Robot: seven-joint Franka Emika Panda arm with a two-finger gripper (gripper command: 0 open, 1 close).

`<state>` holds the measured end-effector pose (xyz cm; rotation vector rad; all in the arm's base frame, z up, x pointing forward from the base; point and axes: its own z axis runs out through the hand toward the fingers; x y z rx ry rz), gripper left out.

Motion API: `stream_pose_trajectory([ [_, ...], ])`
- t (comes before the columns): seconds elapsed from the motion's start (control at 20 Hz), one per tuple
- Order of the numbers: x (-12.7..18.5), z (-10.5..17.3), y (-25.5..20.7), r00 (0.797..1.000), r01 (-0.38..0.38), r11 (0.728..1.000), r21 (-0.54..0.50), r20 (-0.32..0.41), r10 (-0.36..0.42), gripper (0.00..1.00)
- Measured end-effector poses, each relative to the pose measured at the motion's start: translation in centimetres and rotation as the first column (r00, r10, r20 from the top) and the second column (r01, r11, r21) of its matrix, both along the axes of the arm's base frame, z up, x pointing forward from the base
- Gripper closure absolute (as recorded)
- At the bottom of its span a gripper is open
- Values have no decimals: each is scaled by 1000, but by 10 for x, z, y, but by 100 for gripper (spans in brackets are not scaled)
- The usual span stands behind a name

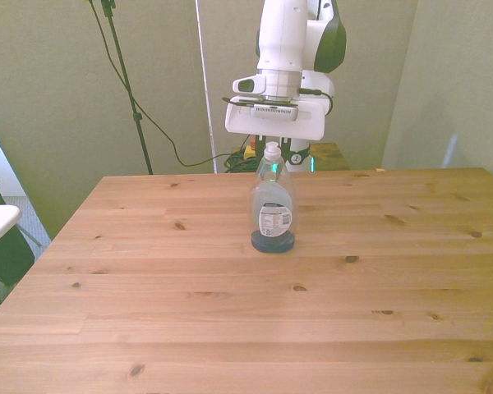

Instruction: Knock down the dish soap

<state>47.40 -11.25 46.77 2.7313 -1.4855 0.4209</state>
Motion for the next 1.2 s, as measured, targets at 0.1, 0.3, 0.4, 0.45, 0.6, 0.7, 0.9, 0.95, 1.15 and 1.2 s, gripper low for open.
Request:
stream_pose_trajectory([
  [0.1,12,2,1,1000,20,1000,2,12,-20,100],
  [0.3,40,4,6,998,59,998,4,28,-59,100],
  [0.4,57,5,8,996,82,997,2,45,-82,100],
  [0.45,65,4,9,994,93,996,2,54,-93,100],
  [0.6,92,3,8,988,131,991,11,85,-132,100],
  [0.7,108,3,3,982,152,988,16,106,-153,100],
  [0.9,134,9,-15,968,199,980,20,153,-200,100],
  [0.95,139,9,-18,965,209,978,20,158,-210,100],
  [1.15,161,3,-31,954,243,970,19,175,-243,100],
  [1.2,168,2,-34,952,249,968,19,180,-248,100],
])
